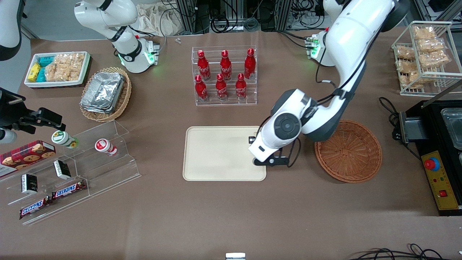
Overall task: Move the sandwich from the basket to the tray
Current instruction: 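Carry the sandwich with the left gripper over the cream tray, then lower the sandwich onto the tray and open the left gripper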
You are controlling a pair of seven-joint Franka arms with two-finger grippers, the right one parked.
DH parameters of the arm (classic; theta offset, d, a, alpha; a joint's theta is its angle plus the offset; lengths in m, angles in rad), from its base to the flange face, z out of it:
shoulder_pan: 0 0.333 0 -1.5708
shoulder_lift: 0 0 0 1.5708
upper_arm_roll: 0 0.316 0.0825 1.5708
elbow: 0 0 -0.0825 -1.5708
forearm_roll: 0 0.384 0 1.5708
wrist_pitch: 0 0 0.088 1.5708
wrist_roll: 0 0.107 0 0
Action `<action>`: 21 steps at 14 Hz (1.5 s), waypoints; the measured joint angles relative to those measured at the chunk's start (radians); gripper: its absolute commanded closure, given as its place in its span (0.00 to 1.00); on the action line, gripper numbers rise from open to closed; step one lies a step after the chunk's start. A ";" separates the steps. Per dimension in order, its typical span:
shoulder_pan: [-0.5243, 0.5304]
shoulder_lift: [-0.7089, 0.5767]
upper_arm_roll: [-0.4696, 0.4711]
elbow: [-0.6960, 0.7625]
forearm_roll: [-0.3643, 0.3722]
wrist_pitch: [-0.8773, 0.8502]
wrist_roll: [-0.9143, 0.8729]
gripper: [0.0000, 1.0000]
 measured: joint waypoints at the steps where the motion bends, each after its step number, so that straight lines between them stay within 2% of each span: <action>1: -0.005 0.018 0.000 0.000 0.000 0.013 0.000 1.00; 8: -0.038 0.114 0.001 0.001 0.064 0.091 -0.068 1.00; 9: -0.047 0.120 0.003 0.002 0.065 0.091 -0.074 0.94; 11: -0.061 0.128 0.011 0.002 0.066 0.095 -0.085 0.57; 12: -0.064 0.131 0.013 0.002 0.067 0.097 -0.090 0.12; 13: -0.068 0.136 0.016 0.002 0.077 0.098 -0.097 0.00; 15: -0.074 0.143 0.022 0.002 0.114 0.102 -0.124 0.00; 21: -0.074 0.099 0.027 0.057 0.127 0.057 -0.233 0.00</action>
